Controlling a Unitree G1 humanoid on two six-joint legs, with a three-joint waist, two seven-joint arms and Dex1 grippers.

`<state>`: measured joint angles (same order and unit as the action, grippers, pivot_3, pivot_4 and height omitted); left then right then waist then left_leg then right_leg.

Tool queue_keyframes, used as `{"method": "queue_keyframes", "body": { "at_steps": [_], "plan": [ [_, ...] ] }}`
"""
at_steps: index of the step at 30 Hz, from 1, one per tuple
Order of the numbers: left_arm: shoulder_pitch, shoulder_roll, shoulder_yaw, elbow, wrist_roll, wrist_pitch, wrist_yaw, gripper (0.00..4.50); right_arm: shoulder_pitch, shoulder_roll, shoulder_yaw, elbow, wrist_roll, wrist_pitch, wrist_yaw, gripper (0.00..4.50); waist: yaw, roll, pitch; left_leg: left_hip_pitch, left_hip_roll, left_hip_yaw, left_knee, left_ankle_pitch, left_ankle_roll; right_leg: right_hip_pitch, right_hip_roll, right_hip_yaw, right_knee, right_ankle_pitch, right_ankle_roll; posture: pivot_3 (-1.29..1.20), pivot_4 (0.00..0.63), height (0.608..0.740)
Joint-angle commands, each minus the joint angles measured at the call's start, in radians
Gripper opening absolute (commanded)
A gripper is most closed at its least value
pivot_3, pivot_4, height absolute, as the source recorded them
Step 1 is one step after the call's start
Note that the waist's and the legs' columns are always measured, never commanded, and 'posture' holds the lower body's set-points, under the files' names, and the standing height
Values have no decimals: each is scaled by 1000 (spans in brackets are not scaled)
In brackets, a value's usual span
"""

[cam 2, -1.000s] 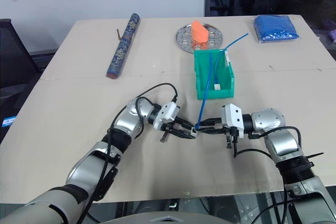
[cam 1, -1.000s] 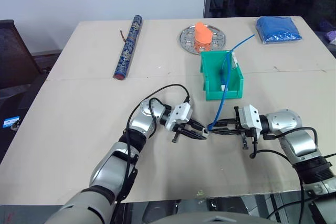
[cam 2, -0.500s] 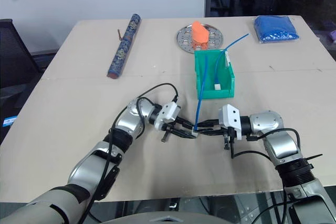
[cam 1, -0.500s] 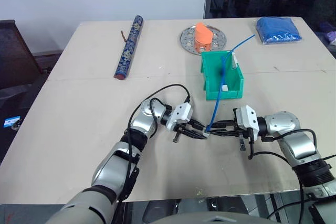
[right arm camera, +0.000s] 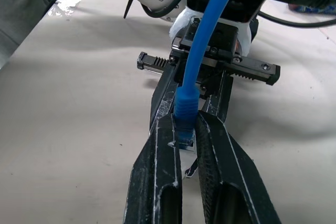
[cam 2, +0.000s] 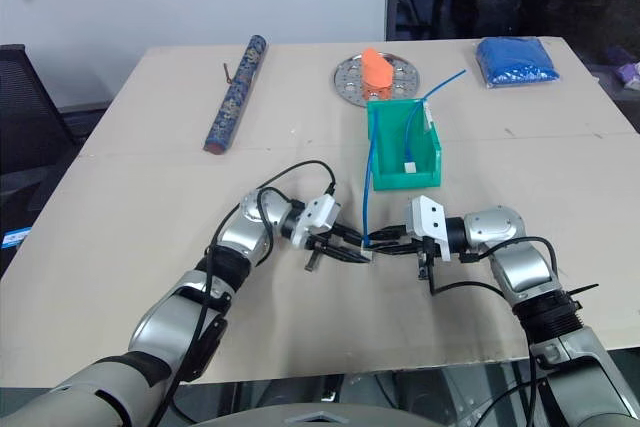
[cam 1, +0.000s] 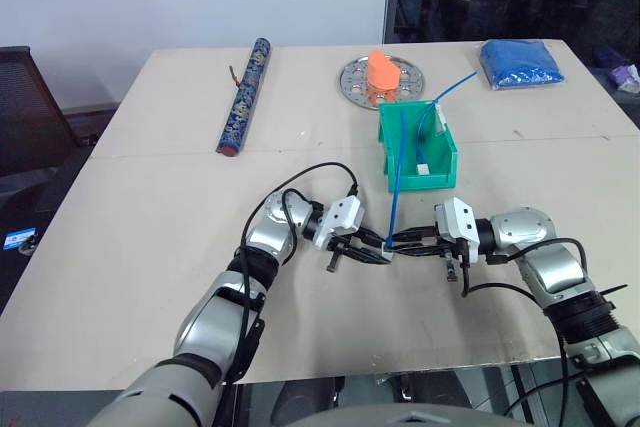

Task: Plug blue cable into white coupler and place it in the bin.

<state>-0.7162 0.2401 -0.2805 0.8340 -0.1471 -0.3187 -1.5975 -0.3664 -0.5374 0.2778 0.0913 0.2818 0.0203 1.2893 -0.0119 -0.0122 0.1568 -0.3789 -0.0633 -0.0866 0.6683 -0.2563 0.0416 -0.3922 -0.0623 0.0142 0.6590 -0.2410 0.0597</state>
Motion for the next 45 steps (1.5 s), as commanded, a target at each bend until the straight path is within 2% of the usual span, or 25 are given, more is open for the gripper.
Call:
{"method": "queue_keyframes", "body": {
  "at_steps": [1, 7, 9, 15, 17, 18, 21, 24, 29, 33, 38, 42, 45],
  "plan": [
    [-24, -36, 31, -36, -32, -21, 13, 588, 72, -45, 141, 113, -125, 93, 47, 0, 1, 0, -2, 0, 0, 0, 0, 0, 0, 0, 0, 0, 0, 0, 0, 0, 150, 740],
    [-16, -41, 35, -38, -28, -25, 17, 588, 96, -80, 176, 114, -157, 131, 56, 0, 4, -1, -8, -1, -1, -1, 0, 0, 0, 0, -1, -1, -3, 0, 0, 0, 150, 740],
    [-14, -40, 35, -43, -29, -23, 18, 588, 94, -58, 160, 133, -156, 67, 36, 0, 5, -1, -8, -1, -1, -1, -1, 0, 0, 0, -2, -1, -3, 0, 0, 0, 150, 740],
    [1, -18, 39, -60, -25, 2, 23, 588, 53, 105, -26, 62, 74, 50, -28, 0, 2, -2, -8, -1, 0, -3, -1, 0, 0, 0, -3, -1, -2, 0, 0, 0, 150, 740],
    [13, -4, 38, -81, -20, 29, 25, 1611, 40, 118, -50, 32, 95, 76, -37, 0, -2, -1, -7, -2, 0, -3, -1, 0, 0, -2, -2, 1, -1, 0, 0, 0, 150, 740],
    [18, 1, 38, -91, -17, 38, 27, 1796, 38, 119, -55, 23, 99, 85, -40, 0, -2, -1, -6, -3, 0, -3, -1, 0, 0, -4, -2, 2, -1, 0, -1, 0, 150, 740],
    [39, 12, 47, -123, -4, 22, 70, 3127, 31, 114, -60, 4, 94, 104, -45, 0, -2, -1, -6, -3, 0, -3, -1, 0, 0, -5, -1, 2, -1, 0, -1, 0, 150, 740],
    [108, 65, 86, -257, -26, 51, 128, 4470, 22, 80, -95, -40, 125, 197, -64, 0, -4, 0, -6, -5, 0, -3, -4, 0, 0, -8, -1, 3, -1, 1, -1, 0, 150, 740],
    [245, 160, 175, -595, -84, 260, 294, 4470, -41, 13, -200, -114, 236, 380, -109, 0, 0, 0, -5, -18, 0, -4, -5, 0, -1, -23, -2, 6, 2, 1, -2, 0, 150, 740],
    [315, 182, 260, -904, -158, 581, 527, 4470, -138, -6, -286, -128, 317, 518, -182, 0, 1, 2, -1, -19, 0, -4, -6, 0, -1, -23, -4, 5, 0, 1, -2, 0, 150, 740],
    [331, 178, 285, -1222, -190, 934, 786, 4470, -327, -29, -318, 40, 303, 612, -233, 0, 3, 3, 1, -20, -2, -4, -7, 0, -1, -22, -6, 5, -2, 1, -2, 0, 150, 740],
    [278, 161, 301, -1335, -231, 1100, 913, 4470, -461, -56, -263, 230, 212, 608, -209, 0, 5, 3, 3, -20, -3, -4, -7, 0, -1, -22, -6, 4, -2, 1, -2, 0, 150, 740],
    [276, 169, 296, -1348, -239, 1121, 945, 4470, -526, -43, -241, 336, 173, 572, -166, 0, 2, 3, 3, -19, -3, -4, -9, 1, -2, -22, -5, 5, -2, 1, -2, 0, 150, 740]
  ]
}}
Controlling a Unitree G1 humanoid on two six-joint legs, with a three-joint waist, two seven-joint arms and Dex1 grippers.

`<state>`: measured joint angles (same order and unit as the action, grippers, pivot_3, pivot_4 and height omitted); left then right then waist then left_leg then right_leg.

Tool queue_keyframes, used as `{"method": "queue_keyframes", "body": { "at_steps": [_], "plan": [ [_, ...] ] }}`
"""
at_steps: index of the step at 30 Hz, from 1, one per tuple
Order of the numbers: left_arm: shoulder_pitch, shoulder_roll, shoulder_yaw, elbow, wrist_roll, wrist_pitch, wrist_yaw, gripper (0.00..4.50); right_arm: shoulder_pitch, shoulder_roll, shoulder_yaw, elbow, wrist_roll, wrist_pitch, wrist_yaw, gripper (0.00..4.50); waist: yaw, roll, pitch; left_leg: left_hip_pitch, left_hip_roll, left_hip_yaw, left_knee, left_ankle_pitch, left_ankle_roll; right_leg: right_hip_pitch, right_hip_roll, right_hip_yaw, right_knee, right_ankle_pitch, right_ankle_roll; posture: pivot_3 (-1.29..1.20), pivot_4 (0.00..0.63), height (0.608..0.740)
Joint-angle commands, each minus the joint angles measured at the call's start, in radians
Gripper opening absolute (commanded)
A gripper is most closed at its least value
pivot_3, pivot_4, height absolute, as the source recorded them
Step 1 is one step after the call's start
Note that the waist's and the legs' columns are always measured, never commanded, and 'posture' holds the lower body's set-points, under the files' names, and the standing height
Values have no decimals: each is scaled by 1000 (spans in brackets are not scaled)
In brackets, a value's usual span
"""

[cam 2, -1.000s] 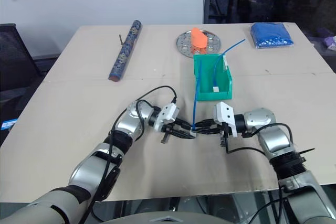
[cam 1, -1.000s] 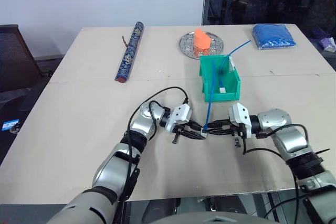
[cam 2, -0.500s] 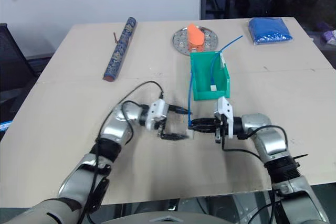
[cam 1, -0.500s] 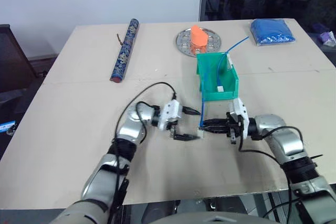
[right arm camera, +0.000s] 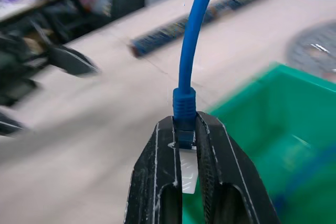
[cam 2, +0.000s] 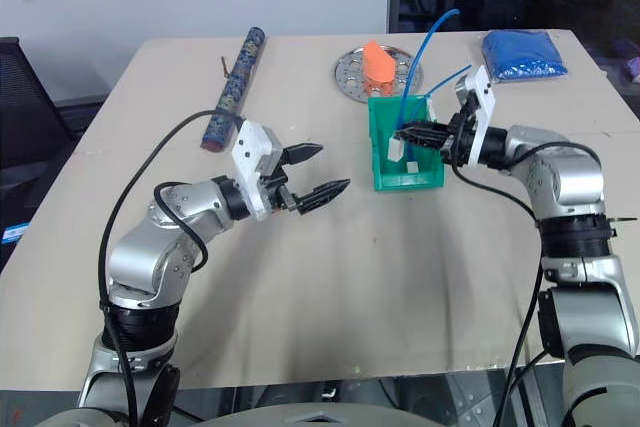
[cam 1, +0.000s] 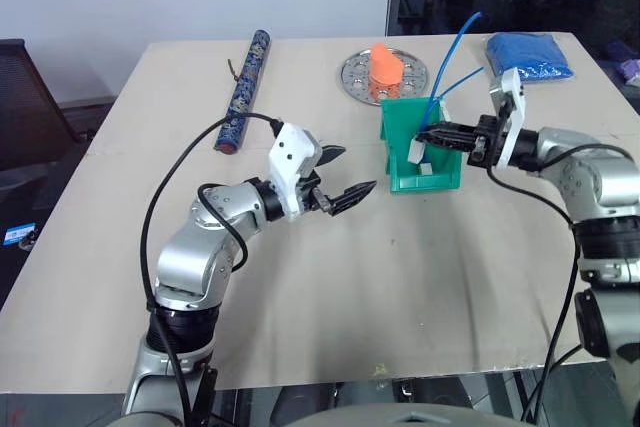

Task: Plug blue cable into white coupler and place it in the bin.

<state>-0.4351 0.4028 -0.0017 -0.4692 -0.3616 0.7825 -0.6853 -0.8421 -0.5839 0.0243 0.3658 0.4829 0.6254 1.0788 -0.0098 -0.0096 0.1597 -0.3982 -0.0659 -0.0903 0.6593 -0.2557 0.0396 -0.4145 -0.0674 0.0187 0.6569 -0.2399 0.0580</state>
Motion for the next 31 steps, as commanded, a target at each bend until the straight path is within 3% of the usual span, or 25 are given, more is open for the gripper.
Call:
{"method": "queue_keyframes", "body": {
  "at_steps": [1, 5, 7, 11, 16, 21, 24, 27, 31],
  "plan": [
    [0, 10, 16, -45, -26, 17, 35, 4470, -68, 11, 21, 92, -46, -56, 50, 0, -3, 0, 0, 0, 0, 0, -1, 1, -1, 0, 0, 0, 0, 0, 0, 0, 150, 740],
    [81, 37, 9, -13, -9, -77, 13, 4500, -172, 77, -28, 316, -139, -253, -116, 1406, -13, 1, 1, 1, 0, 5, -4, 2, -4, -3, 1, 2, -1, 0, 0, 0, 150, 740],
    [120, 45, 5, -9, -4, -119, 7, 4500, -207, 88, -53, 399, -182, -367, -212, 2433, -11, 1, 1, 2, 0, 7, -7, 3, -5, -4, 1, 4, 0, 0, 0, 0, 150, 740],
    [217, 64, -2, -60, -2, -190, 3, 4500, -219, 79, -129, 440, -174, -448, -267, 4424, 1, 1, 2, -1, 1, 6, -8, 4, -6, -6, 0, 6, -2, 0, 0, 0, 150, 740],
    [311, 87, 43, -91, 34, -258, 49, 4500, -67, 14, -191, 272, -138, -466, -218, 4424, 8, 1, 2, -2, 0, 5, -9, 3, -6, -5, -1, 5, -9, 0, 0, 0, 150, 740],
    [375, 74, 105, -82, 30, -301, 101, 4500, 226, -25, -229, -34, -67, -437, -136, 4424, 6, 1, 2, -2, 1, 5, -10, 3, -6, -4, 0, 6, -9, 0, 0, 0, 150, 740],
    [506, 65, 99, -40, 61, -371, 108, 4500, 506, -31, -255, -227, -9, -461, -51, 4424, 4, 2, 1, -1, 1, 6, -10, 3, -5, -3, 0, 7, -8, 0, 0, 0, 150, 740],
    [592, 60, 84, -34, 94, -408, 127, 4500, 694, -53, -253, -304, -17, -463, -22, 4424, 2, 4, 2, 2, 2, 5, -12, 0, 0, -1, 0, 6, -11, 0, 0, 0, 150, 740],
    [678, 63, 43, -60, 115, -454, 112, 4500, 820, -74, -242, -302, -59, -524, 4, 4424, 4, 5, 2, 3, 1, 7, -9, 0, 1, 1, -1, 7, -11, 1, -2, 0, 150, 740]
  ]
}}
